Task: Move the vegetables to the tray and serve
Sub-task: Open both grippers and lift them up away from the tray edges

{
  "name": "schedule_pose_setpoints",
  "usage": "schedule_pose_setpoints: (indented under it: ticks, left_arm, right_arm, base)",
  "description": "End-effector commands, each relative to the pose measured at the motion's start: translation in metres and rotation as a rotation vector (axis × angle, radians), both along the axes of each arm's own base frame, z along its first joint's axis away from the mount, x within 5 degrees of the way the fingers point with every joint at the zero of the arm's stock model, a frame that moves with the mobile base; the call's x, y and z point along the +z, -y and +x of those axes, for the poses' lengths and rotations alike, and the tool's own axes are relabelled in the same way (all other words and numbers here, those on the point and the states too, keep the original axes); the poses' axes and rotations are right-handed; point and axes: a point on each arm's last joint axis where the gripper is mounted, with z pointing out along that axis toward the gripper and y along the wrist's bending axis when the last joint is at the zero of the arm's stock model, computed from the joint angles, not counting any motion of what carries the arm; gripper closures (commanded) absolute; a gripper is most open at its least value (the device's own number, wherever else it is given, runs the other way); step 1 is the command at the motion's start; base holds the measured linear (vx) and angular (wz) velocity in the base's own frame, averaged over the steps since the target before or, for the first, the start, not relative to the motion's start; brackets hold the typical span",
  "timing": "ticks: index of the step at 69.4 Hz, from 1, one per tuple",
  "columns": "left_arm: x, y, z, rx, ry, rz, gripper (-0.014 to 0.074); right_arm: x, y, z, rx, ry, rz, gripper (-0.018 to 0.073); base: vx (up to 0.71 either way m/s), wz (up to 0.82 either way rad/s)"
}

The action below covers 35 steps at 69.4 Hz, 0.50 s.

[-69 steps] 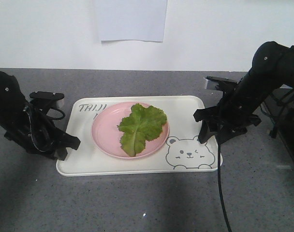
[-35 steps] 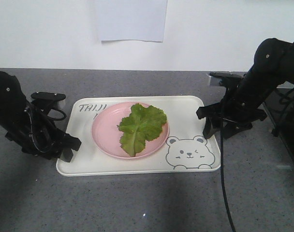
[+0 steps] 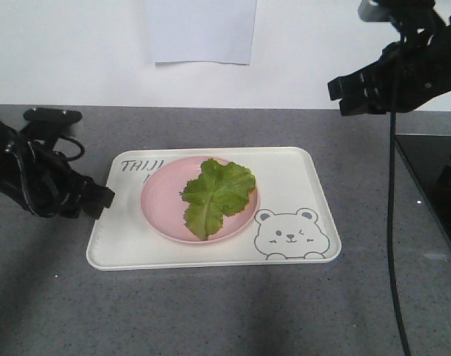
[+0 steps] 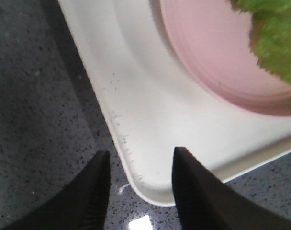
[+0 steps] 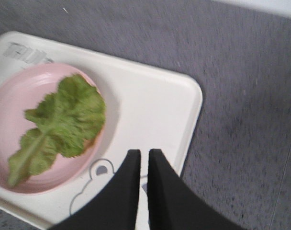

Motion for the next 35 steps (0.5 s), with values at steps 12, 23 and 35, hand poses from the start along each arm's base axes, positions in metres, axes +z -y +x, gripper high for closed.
schedule_pose_setpoints:
  ticks: [12,23,35]
  left_arm:
    - [0.098,-0.01,-0.042,0.025,0.47,-0.106,0.0552]
    - [0.141,-0.02,-0.086,0.008,0.686,-0.126,0.0604]
    - [0.152,-0.03,-0.13,-0.019,0.832,-0.109,0.0603]
  right_arm:
    - [0.066,0.002,-0.067,0.071,0.342,0.068,0.0567]
    - [0.048,0.012,-0.114,0.068,0.487,0.024,0.0565]
    - [0.006,0.024,-0.171,0.027,0.572,-0.009,0.0565]
  base:
    - [0.0,0.0]
    - [0.0,0.0]
    - [0.0,0.0]
